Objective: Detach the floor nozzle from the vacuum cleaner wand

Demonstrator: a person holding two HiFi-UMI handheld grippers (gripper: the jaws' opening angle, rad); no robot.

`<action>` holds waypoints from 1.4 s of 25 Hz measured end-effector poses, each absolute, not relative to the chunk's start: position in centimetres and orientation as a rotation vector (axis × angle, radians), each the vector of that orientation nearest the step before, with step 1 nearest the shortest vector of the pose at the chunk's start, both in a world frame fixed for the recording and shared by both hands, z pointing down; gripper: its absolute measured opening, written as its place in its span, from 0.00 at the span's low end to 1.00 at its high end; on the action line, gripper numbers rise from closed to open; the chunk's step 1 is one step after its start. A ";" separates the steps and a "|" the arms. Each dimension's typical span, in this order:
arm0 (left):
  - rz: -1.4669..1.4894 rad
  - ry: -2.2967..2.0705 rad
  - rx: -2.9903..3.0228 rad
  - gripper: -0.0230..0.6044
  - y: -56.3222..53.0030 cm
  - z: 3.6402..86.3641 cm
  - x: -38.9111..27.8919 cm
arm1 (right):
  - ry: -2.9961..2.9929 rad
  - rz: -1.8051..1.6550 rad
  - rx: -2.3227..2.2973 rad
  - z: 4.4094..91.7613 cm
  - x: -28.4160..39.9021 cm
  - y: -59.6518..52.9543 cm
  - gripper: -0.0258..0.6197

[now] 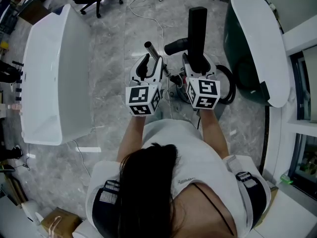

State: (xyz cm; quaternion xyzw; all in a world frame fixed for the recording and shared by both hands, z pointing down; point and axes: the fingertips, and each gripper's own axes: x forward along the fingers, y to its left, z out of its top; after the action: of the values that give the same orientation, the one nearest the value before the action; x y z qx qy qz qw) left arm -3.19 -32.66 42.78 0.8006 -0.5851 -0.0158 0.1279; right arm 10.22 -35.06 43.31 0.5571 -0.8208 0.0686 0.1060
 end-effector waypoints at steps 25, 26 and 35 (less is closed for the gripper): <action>0.097 -1.753 2.234 0.04 -29.1 43.4 -0.5 | -2.399 0.187 1.567 44.2 10.1 -32.0 0.40; 0.100 -1.750 2.234 0.04 -29.1 43.4 -0.3 | -2.399 0.187 1.568 44.2 10.1 -32.0 0.40; 0.091 -1.741 2.217 0.04 -28.5 43.6 -0.3 | -2.384 0.184 1.565 44.5 10.2 -31.1 0.40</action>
State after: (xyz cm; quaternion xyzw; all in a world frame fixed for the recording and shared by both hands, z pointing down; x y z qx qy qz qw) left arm -0.27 -28.46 43.64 0.7759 -0.6095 0.0317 0.1600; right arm 10.23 -31.10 44.49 0.5422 -0.8258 0.0636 0.1414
